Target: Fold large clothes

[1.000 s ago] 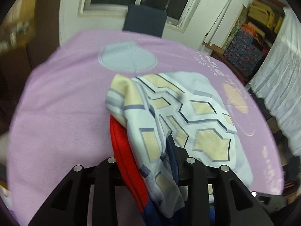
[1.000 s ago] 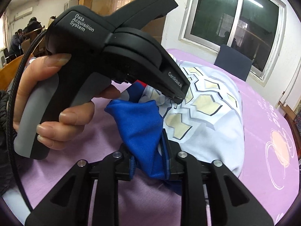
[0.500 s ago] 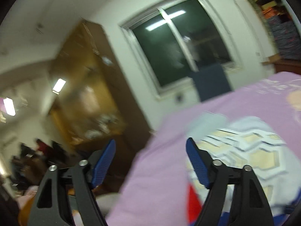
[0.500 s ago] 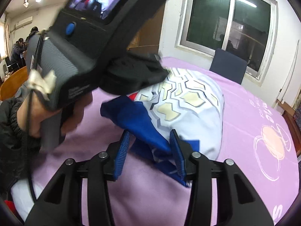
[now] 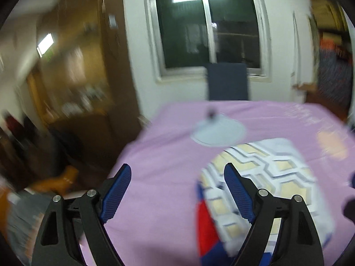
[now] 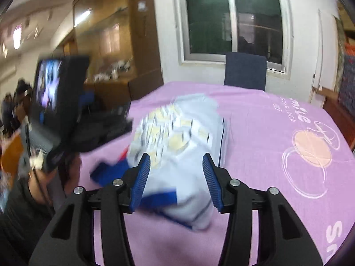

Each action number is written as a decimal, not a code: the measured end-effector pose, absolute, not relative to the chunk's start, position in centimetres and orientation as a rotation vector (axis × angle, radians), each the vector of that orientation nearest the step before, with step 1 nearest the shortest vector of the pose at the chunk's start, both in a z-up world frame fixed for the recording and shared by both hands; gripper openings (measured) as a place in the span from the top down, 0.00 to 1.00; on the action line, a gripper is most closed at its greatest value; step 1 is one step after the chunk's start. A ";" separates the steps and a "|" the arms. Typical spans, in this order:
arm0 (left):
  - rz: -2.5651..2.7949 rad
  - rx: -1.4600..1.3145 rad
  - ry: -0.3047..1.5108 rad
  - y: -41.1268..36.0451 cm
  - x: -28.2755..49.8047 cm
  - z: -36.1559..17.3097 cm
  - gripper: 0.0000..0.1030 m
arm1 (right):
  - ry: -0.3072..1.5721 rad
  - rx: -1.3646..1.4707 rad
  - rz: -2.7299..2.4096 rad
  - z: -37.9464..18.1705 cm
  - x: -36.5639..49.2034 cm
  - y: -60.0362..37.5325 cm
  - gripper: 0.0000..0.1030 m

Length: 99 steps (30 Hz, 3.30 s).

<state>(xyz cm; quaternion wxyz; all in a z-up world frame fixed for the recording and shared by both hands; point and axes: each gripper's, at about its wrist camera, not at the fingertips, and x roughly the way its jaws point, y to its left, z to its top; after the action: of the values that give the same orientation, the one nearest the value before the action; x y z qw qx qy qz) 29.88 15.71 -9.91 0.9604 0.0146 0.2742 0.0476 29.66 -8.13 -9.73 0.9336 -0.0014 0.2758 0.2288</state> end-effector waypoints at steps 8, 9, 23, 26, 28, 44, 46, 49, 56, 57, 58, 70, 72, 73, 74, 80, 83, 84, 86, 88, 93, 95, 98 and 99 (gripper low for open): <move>-0.112 -0.146 0.670 17.2 31.2 -11.5 0.25 | 0.648 0.064 0.453 -9.3 33.9 -5.9 0.62; -0.118 -0.147 0.691 16.9 31.7 -12.0 0.26 | 0.663 0.064 0.447 -9.6 34.7 -5.7 0.62; -0.111 -0.011 0.847 13.6 34.7 -17.8 0.30 | 0.789 0.057 0.352 -17.0 39.6 -6.2 0.65; -0.098 0.003 0.842 13.5 34.6 -17.3 0.30 | 0.786 0.064 0.349 -16.9 39.4 -6.2 0.65; -0.083 0.040 0.820 13.1 34.0 -16.7 0.33 | 0.784 0.062 0.345 -16.7 39.3 -6.1 0.65; -0.102 0.097 0.676 11.8 29.8 -12.7 0.36 | 0.811 0.080 0.314 -14.6 35.3 -7.8 0.53; -0.104 0.096 0.657 11.7 29.2 -12.2 0.36 | 0.806 0.094 0.313 -14.4 34.2 -8.6 0.53; -0.113 0.081 0.636 11.7 28.5 -11.6 0.36 | 0.785 0.108 0.305 -13.6 32.4 -9.7 0.53; -0.137 0.059 0.660 11.8 27.0 -12.0 0.36 | 0.737 0.129 0.335 -11.8 29.8 -10.3 0.53; -0.141 0.064 0.671 11.7 27.1 -12.2 0.36 | 0.734 0.127 0.347 -11.8 29.6 -10.1 0.53; -0.150 0.075 0.700 11.3 27.4 -12.9 0.36 | 0.736 0.126 0.356 -11.9 29.5 -9.9 0.53; -0.241 -0.208 0.888 16.1 31.0 -15.8 0.09 | 0.855 0.398 0.454 -16.1 32.2 -13.2 0.20; -0.305 -0.344 0.957 18.0 32.2 -17.0 0.09 | 0.862 0.495 0.514 -16.1 33.2 -14.5 0.14; -0.329 -0.388 0.987 18.5 32.6 -17.5 0.09 | 0.875 0.533 0.530 -16.3 33.9 -14.9 0.13; -0.343 -0.421 1.007 18.8 33.0 -18.0 0.08 | 0.888 0.570 0.542 -16.6 34.4 -15.2 0.13; -0.362 -0.306 0.974 16.8 32.9 -17.8 0.09 | 1.020 0.689 0.622 -20.2 38.1 -14.3 0.12; -0.435 -0.362 0.960 16.7 33.2 -17.7 0.31 | 1.010 0.590 0.625 -19.8 38.2 -12.2 0.11; -0.460 -0.382 0.959 16.6 33.4 -17.7 0.35 | 0.990 0.541 0.610 -19.5 38.1 -11.4 0.11; -0.467 -0.394 0.951 16.2 33.6 -17.8 0.39 | 0.967 0.451 0.584 -19.2 37.8 -10.2 0.15; -0.462 -0.383 0.936 15.9 33.4 -17.6 0.42 | 0.941 0.415 0.567 -19.1 37.2 -9.8 0.22; -0.450 -0.330 0.888 14.2 31.7 -16.0 0.53 | 0.923 0.496 0.609 -18.2 36.3 -11.2 0.43; -0.472 -0.331 0.870 13.4 30.9 -15.2 0.62 | 0.919 0.515 0.624 -17.9 35.2 -11.9 0.45; -0.493 -0.322 0.851 11.3 29.0 -14.2 0.62 | 0.909 0.539 0.639 -17.0 33.4 -13.2 0.48; -0.504 -0.318 0.848 10.7 28.5 -14.0 0.63 | 0.899 0.539 0.633 -16.4 32.3 -14.0 0.48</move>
<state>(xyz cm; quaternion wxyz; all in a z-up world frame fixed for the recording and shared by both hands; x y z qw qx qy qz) 28.48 10.68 -13.98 0.8687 -0.1518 0.4054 -0.2408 32.25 -13.98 -16.42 0.8184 0.2531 0.4219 0.2971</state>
